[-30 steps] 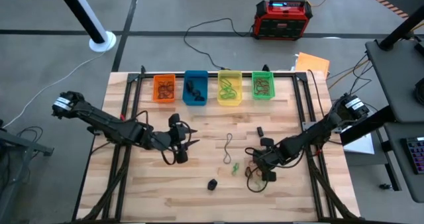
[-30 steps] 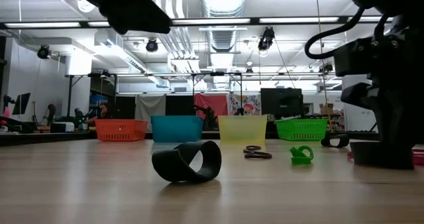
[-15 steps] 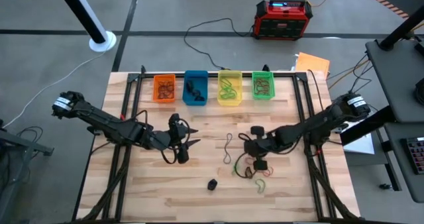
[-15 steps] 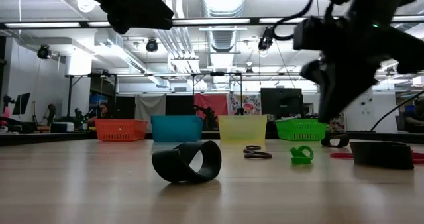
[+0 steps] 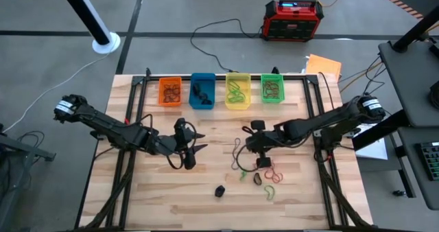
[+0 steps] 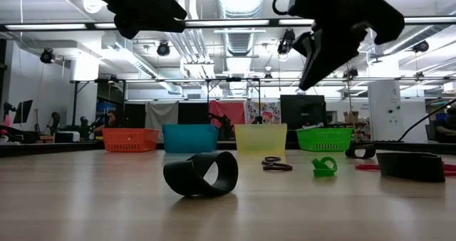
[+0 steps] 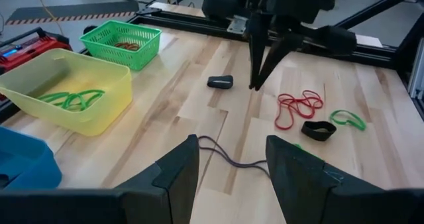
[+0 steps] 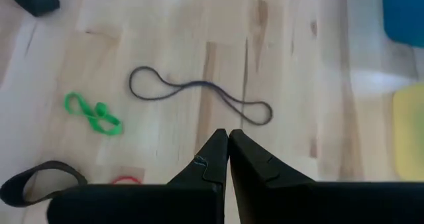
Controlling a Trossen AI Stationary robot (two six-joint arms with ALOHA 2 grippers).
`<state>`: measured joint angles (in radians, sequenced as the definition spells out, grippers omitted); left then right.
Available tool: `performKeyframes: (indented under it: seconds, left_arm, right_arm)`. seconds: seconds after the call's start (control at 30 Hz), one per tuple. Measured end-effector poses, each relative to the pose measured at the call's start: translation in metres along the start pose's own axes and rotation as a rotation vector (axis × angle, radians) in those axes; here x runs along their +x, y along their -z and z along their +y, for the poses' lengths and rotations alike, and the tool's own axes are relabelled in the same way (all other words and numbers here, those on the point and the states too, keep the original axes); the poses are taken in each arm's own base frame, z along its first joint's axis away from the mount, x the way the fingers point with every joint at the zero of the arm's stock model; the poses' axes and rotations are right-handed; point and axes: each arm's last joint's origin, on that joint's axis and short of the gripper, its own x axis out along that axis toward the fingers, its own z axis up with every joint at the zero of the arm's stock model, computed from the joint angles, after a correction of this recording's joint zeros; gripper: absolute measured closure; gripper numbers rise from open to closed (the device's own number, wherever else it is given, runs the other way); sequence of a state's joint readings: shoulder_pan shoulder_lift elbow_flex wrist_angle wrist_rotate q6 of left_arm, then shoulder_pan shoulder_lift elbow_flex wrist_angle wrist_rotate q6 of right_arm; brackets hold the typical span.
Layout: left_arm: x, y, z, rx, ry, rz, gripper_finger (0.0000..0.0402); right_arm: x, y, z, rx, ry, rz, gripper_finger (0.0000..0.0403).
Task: Sort rubber bands into baskets
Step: Put the red rubber band into the green bin
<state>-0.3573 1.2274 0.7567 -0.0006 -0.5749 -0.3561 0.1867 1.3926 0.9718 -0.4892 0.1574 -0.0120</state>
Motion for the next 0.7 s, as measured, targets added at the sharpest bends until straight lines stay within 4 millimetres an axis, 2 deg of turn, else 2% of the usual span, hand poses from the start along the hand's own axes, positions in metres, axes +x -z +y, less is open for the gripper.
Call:
performKeyframes:
  seconds: [0.2,0.4,0.5,0.7]
  left_arm:
    - [0.0,0.0,0.0,-0.013,0.001,0.0,0.0242]
    - [0.0,0.0,0.0,-0.011,0.001,0.0,0.0242]
    - [0.0,0.0,0.0,-0.011,0.001,-0.001,0.0242]
    - [0.0,-0.001,0.0,0.004,0.002,-0.006,0.0242]
  right_arm:
    - [-0.016,-0.003,-0.003,0.023,-0.036,0.134,0.0394]
    - [-0.031,0.01,0.004,0.272,-0.244,0.396,0.0394]
    - [-0.031,0.028,0.014,0.37,-0.258,0.534,0.0394]
    - [-0.021,0.073,0.042,0.442,-0.247,0.729,0.0394]
